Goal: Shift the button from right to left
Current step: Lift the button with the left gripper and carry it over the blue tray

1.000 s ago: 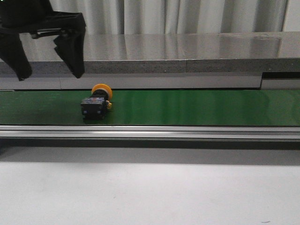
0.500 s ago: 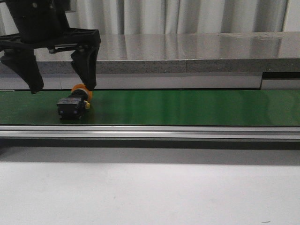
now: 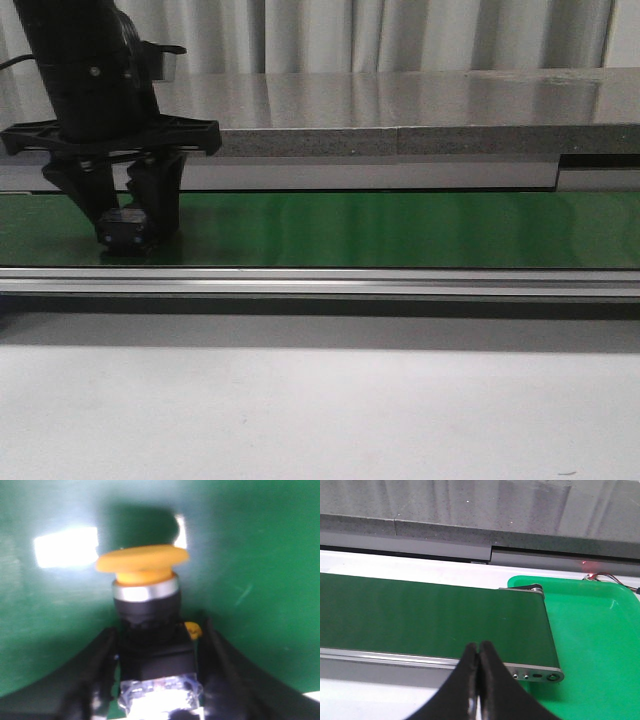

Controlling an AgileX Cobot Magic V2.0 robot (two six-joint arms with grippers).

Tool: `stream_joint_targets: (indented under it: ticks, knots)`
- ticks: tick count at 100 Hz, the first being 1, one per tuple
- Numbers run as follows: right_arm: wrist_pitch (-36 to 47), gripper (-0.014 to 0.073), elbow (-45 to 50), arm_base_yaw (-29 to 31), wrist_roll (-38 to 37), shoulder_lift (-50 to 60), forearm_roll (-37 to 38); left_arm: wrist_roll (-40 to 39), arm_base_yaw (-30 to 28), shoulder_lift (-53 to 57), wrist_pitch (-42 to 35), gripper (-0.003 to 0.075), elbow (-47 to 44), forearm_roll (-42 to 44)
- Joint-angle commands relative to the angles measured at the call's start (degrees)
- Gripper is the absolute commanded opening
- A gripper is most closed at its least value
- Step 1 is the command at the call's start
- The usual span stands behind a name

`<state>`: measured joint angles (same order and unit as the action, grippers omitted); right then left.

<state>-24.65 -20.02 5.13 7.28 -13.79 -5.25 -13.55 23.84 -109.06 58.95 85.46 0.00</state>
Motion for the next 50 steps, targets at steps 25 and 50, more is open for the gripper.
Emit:
stream_joint_targets:
  ticks: [25,50]
  knots:
    - [4.7,-0.0067,-1.5,-0.1,0.6,-0.4,-0.3,-0.1,-0.1,5.1,-0.7,-0.0015,1.8,0.0]
    - [4.7,-0.0067,-1.5,-0.1,0.6,-0.4,-0.3,3.4,-7.1,11.0,-0.6,-0.0015,1.8,0.0]
